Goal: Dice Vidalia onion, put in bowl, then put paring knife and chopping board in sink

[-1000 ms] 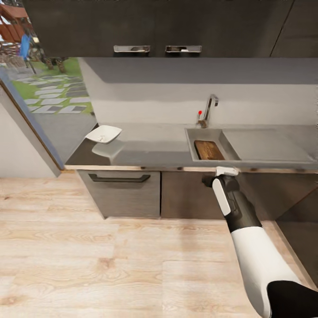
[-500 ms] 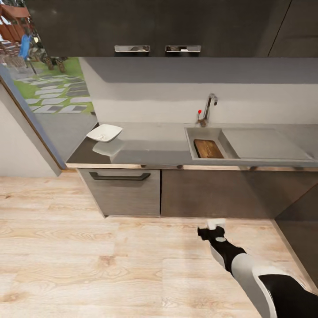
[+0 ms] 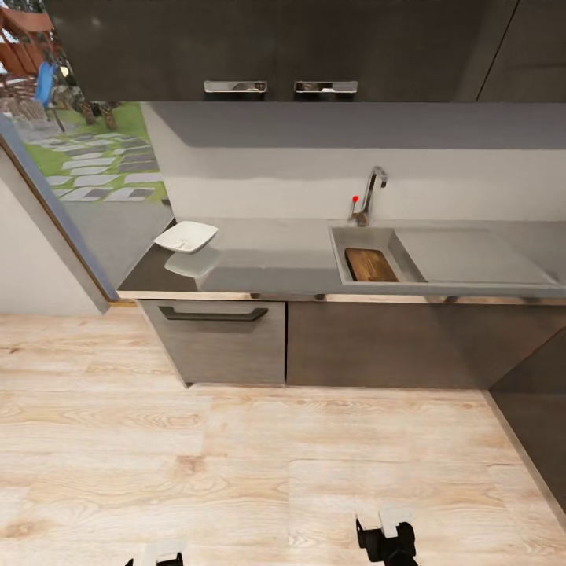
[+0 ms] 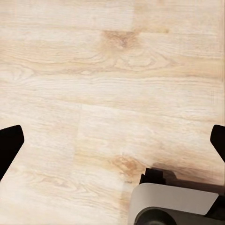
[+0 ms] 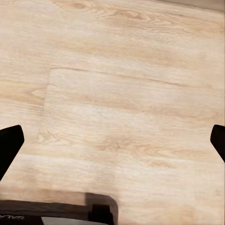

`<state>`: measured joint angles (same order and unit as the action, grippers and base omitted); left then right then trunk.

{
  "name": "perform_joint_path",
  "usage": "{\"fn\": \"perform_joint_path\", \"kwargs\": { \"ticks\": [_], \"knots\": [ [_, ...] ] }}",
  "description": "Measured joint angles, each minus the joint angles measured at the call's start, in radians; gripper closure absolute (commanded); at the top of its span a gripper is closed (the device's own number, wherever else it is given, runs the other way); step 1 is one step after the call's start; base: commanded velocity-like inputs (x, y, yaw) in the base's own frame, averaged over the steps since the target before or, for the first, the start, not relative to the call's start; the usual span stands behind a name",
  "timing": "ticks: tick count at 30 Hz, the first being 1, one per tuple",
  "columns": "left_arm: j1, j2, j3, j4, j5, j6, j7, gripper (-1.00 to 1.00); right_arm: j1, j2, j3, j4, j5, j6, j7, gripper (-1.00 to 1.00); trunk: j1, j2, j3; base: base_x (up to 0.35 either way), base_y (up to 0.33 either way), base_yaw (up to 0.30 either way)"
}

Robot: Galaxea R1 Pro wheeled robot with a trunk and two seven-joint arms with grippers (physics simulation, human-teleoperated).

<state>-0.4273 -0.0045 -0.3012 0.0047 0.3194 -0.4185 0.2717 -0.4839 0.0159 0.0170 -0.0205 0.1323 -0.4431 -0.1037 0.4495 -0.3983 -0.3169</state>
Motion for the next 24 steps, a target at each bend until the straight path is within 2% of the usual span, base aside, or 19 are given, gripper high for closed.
{"fn": "perform_joint_path", "kwargs": {
  "ticks": [6, 16, 24],
  "knots": [
    [0.0, -0.001, -0.001, 0.015, 0.0, -0.016, 0.001, -1.0, 0.007, -0.005, -0.002, -0.001, -0.015, -0.004, -0.003, -1.0, 0.0, 0.0, 0.006, 0.0, 0.0, 0.0],
    [0.0, 0.0, -0.001, 0.017, -0.001, -0.018, 0.001, -1.0, 0.008, -0.008, -0.003, -0.001, -0.017, -0.004, -0.003, -1.0, 0.0, 0.0, 0.021, 0.0, 0.0, -0.003],
    [0.001, -0.002, -0.002, 0.02, -0.001, -0.017, 0.001, -1.0, 0.008, -0.009, -0.004, -0.001, -0.017, -0.004, -0.003, -1.0, 0.0, 0.0, 0.033, 0.0, 0.0, -0.091]
  ]
}}
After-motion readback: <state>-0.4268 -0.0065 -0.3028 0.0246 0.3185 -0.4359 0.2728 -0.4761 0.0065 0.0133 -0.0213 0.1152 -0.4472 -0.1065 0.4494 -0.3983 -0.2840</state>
